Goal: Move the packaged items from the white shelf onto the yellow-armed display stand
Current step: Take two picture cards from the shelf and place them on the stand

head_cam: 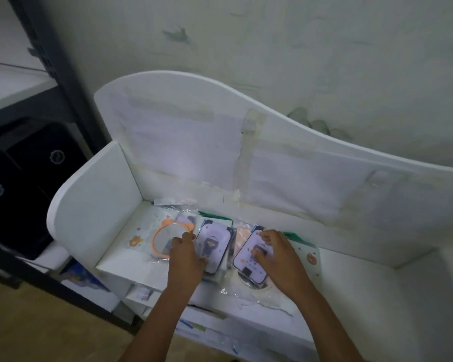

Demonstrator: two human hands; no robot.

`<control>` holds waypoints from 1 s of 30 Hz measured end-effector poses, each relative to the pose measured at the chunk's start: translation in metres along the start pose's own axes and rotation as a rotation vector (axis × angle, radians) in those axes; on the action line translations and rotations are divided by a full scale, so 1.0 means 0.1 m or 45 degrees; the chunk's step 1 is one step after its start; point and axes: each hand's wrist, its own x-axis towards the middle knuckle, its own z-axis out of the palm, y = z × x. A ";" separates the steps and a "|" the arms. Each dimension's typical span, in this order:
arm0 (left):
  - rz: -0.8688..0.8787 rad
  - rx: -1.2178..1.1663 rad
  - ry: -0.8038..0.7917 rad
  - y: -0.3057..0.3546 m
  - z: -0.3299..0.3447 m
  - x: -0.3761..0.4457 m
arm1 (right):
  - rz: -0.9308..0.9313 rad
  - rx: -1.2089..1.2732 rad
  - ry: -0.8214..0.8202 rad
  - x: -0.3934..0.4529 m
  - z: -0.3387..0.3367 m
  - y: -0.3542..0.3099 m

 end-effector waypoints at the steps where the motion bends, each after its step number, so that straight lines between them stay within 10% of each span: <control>1: 0.011 -0.001 0.002 -0.02 -0.01 0.01 | 0.013 -0.003 0.018 -0.03 0.00 0.00; 9: 0.077 0.542 0.011 -0.05 -0.07 -0.14 | 0.089 -0.008 0.138 -0.29 0.09 0.02; 30: 0.024 0.187 -0.262 -0.18 -0.30 0.23 | 0.171 -0.013 0.196 -0.39 0.02 -0.08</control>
